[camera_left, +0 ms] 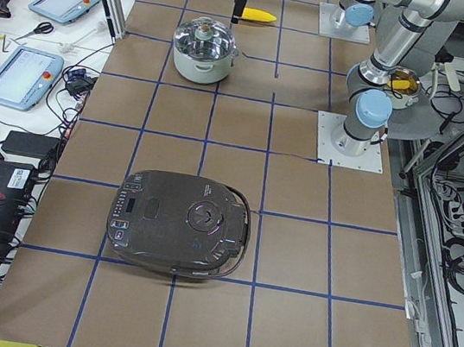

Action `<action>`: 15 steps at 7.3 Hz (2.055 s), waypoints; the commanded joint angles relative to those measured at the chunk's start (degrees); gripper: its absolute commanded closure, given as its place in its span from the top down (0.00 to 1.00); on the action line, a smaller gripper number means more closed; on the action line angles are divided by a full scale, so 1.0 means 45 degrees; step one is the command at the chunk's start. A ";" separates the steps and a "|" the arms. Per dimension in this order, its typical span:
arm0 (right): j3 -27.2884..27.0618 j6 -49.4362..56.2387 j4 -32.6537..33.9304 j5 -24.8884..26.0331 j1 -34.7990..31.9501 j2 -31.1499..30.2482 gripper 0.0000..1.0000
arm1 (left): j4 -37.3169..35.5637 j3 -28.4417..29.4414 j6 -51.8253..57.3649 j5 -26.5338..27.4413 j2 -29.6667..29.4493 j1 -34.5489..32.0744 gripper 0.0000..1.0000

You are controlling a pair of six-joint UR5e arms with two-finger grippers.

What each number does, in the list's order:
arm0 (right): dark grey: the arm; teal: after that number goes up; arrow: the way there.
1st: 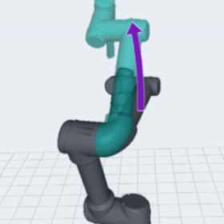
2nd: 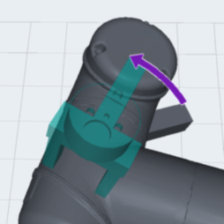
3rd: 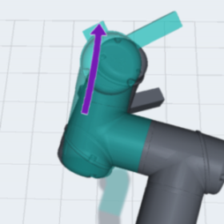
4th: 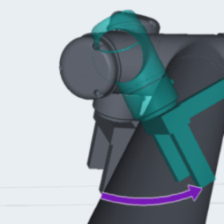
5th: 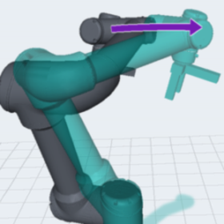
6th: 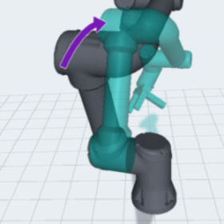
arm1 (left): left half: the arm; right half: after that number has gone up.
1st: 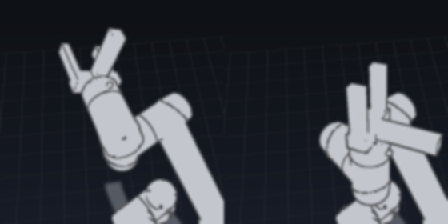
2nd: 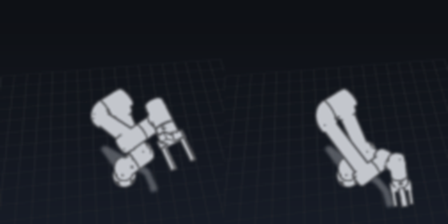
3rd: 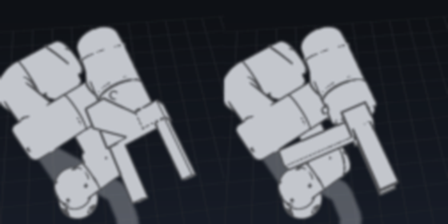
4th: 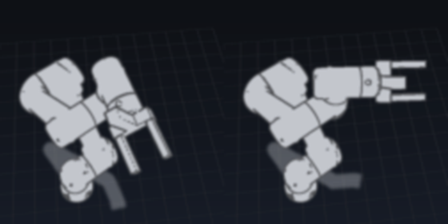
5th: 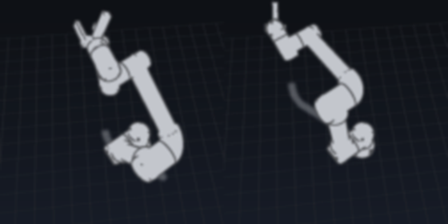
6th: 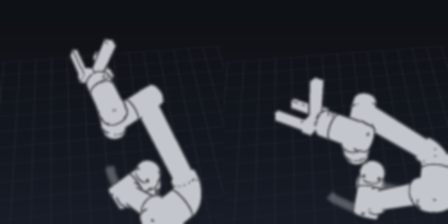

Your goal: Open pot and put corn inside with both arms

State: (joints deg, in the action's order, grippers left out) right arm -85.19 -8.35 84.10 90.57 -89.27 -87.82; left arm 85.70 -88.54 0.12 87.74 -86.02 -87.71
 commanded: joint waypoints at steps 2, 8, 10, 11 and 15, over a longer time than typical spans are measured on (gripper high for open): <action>-0.0423 0.0078 0.0042 0.0047 -0.0007 0.0042 1.00 | -0.0447 0.1015 -0.0632 -0.0046 -0.0994 -0.0619 1.00; -0.4733 0.0117 0.4894 -0.0069 -0.0026 0.0625 1.00 | -0.3283 0.2372 -0.3405 0.0189 -0.5899 -0.3262 1.00; -0.6353 0.1305 0.7648 0.0049 -0.0026 0.1388 1.00 | -0.5282 0.1206 -0.3210 0.0208 -0.6429 -0.3262 0.99; -0.7077 0.1425 0.8123 0.0106 0.0012 0.1428 1.00 | -0.5662 0.1102 -0.3248 0.0247 -0.6392 -0.3243 0.99; -0.8276 0.1601 0.8616 0.0204 0.0187 0.1700 1.00 | -0.4441 0.0984 -0.3463 0.0442 -0.6139 -0.3301 0.95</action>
State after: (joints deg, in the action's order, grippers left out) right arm -121.78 -1.26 122.32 91.32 -88.87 -81.07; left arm 63.21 -84.10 -15.37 89.54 -114.19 -102.49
